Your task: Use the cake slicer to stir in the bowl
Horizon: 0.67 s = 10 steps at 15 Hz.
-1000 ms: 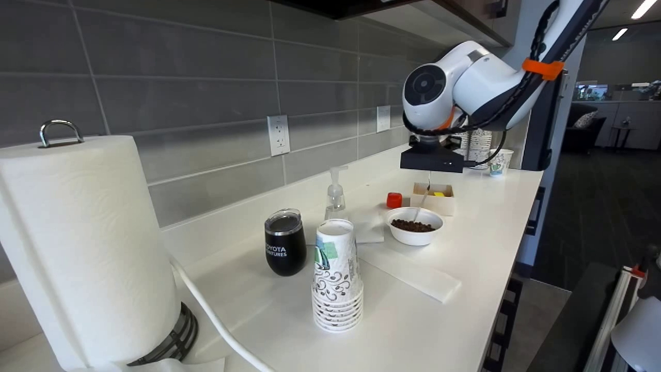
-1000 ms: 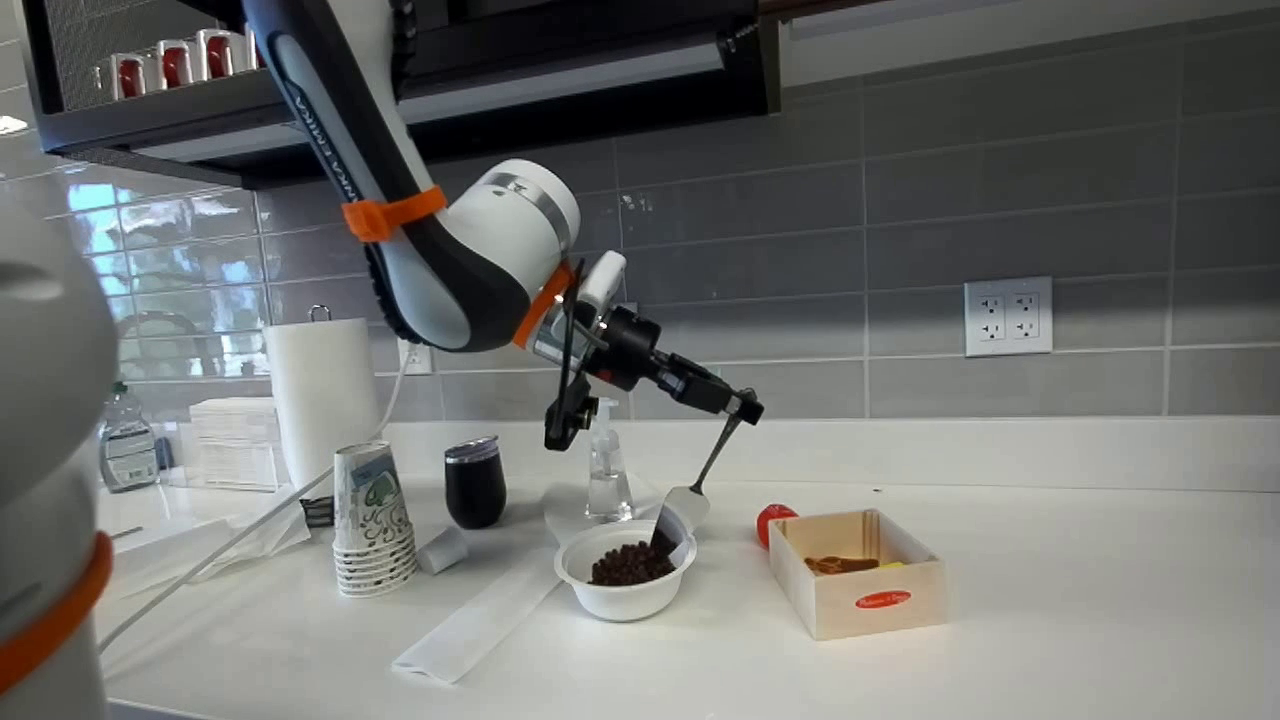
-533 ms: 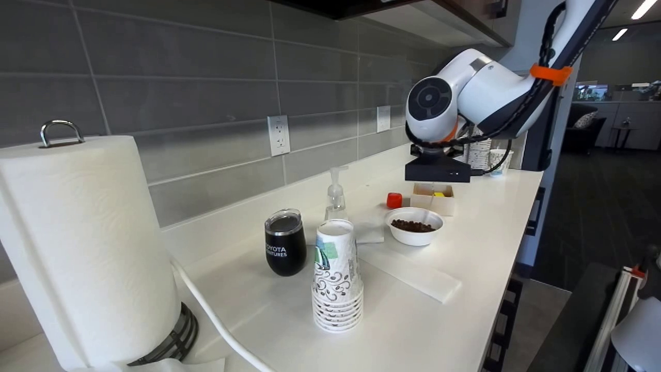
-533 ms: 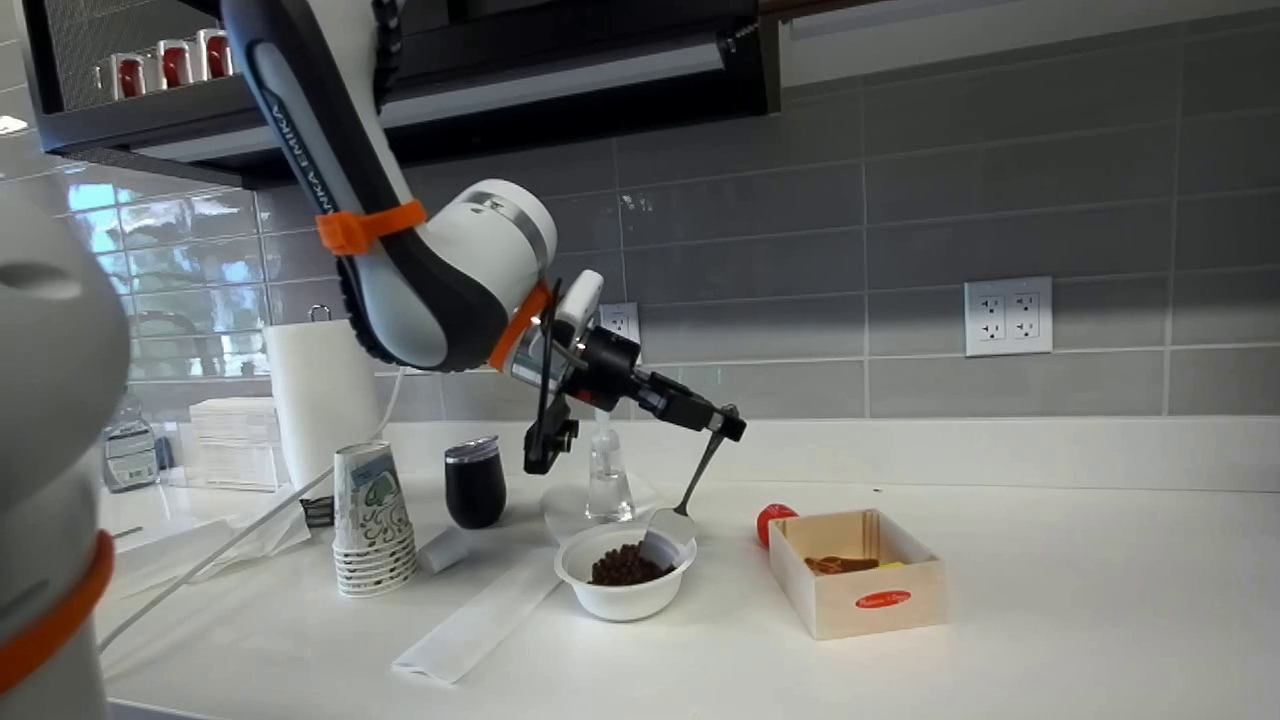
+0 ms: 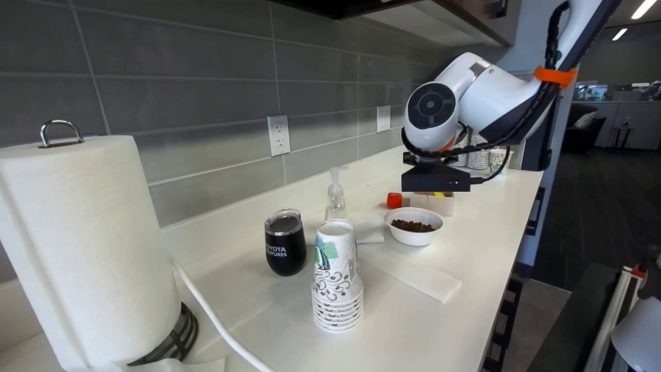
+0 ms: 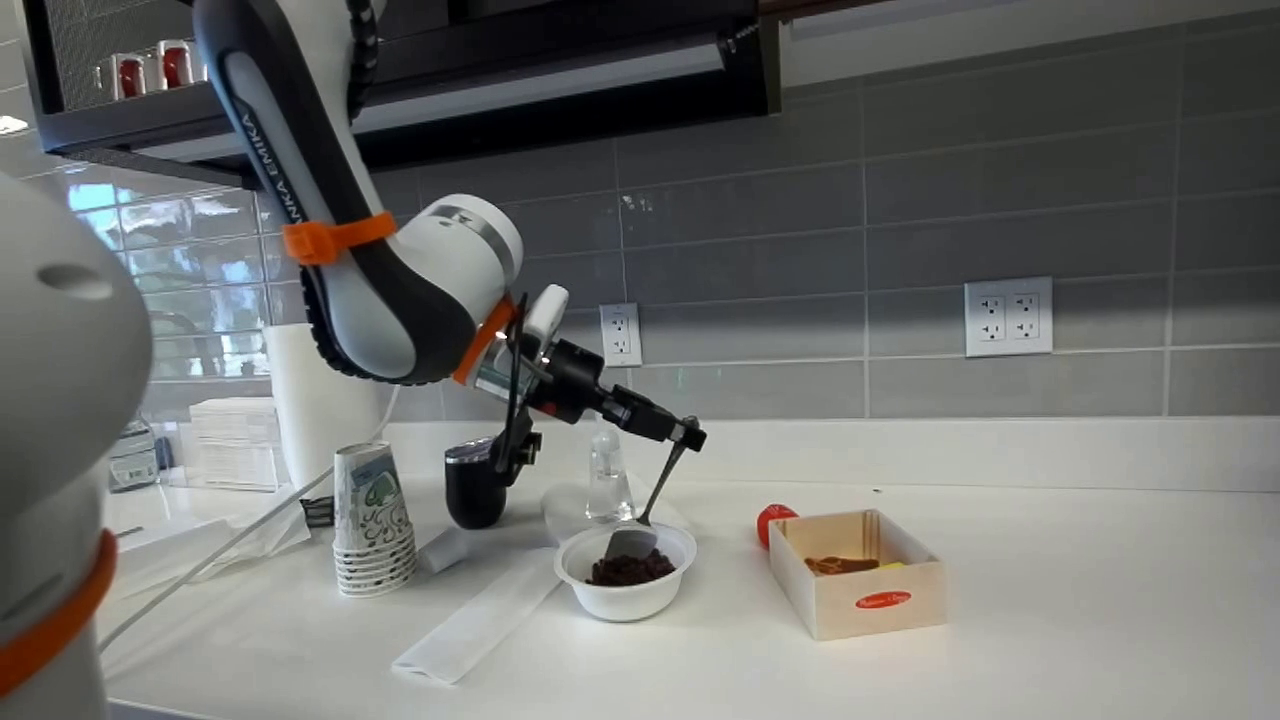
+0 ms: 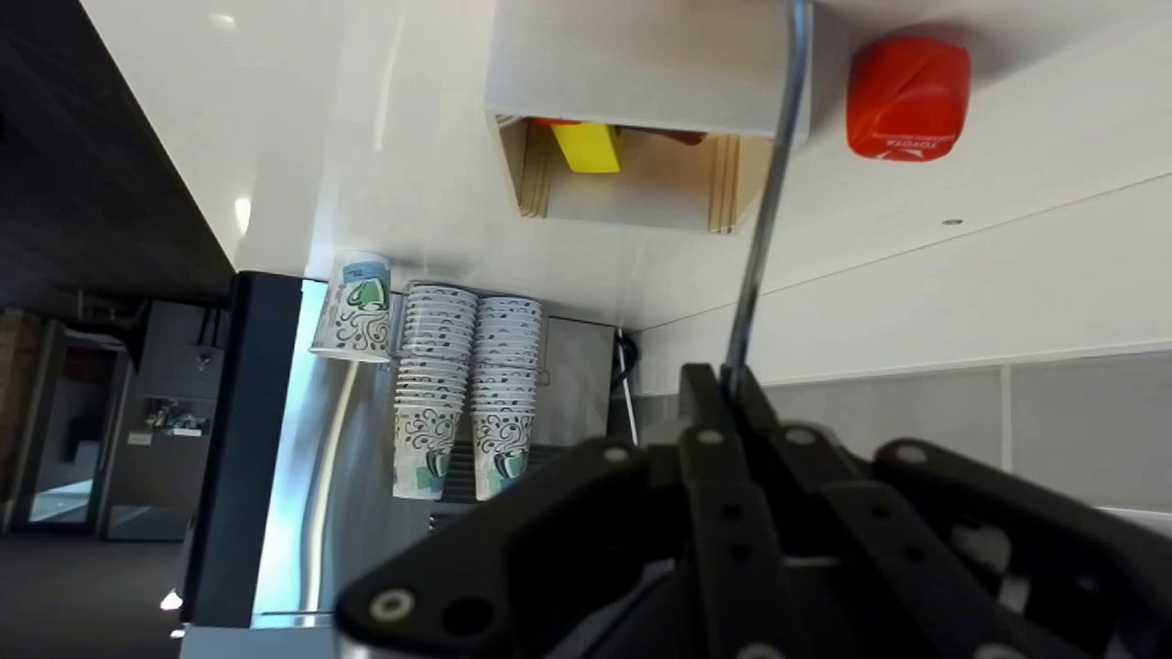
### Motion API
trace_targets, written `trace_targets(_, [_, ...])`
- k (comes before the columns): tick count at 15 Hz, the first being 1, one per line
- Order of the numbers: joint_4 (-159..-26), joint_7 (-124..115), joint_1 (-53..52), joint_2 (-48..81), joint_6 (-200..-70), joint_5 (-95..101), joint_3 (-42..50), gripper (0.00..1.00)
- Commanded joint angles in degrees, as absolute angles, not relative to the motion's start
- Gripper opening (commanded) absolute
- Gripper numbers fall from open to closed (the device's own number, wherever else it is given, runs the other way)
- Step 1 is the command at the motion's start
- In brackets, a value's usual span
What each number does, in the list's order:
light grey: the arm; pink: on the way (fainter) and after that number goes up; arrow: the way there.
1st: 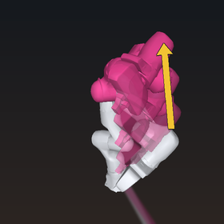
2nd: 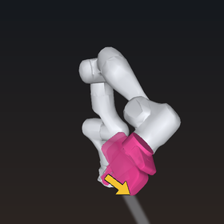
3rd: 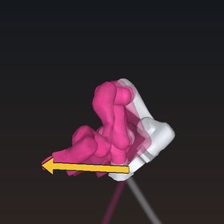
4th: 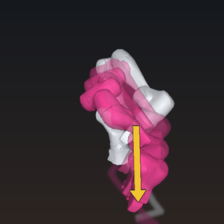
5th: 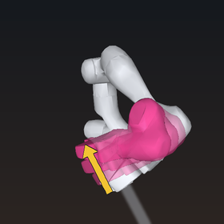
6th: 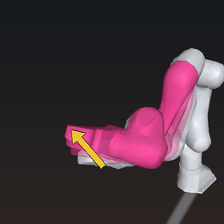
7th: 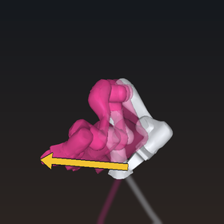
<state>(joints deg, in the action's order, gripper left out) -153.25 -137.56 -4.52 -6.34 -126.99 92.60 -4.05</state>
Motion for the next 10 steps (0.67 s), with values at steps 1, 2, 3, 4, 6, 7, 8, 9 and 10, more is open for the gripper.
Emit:
trace_targets(1, [-153.8,-143.0,-5.7,-6.5,-126.8,96.3,-4.9,0.01])
trace_targets(2, [-153.7,-143.6,-6.0,-6.2,-126.6,96.9,-5.1,0.01])
trace_targets(3, [-153.5,-144.1,-6.1,-6.2,-126.6,97.6,-5.2,0.01])
trace_targets(4, [-153.4,-144.6,-6.2,-6.1,-126.5,98.4,-5.3,0.01])
trace_targets(6, [-153.3,-145.7,-6.3,-6.0,-125.9,100.0,-5.3,0.01])
trace_targets(7, [-153.2,-146.3,-6.2,-5.8,-125.6,101.1,-5.3,0.01])
trace_targets(8, [-153.2,-147.0,-6.2,-5.5,-125.2,102.2,-5.2,0.01])
trace_targets(9, [-153.2,-147.7,-6.1,-5.2,-124.8,103.3,-5.1,0.01])
trace_targets(10, [-153.2,-148.5,-6.0,-4.9,-124.2,104.4,-5.0,0.01])
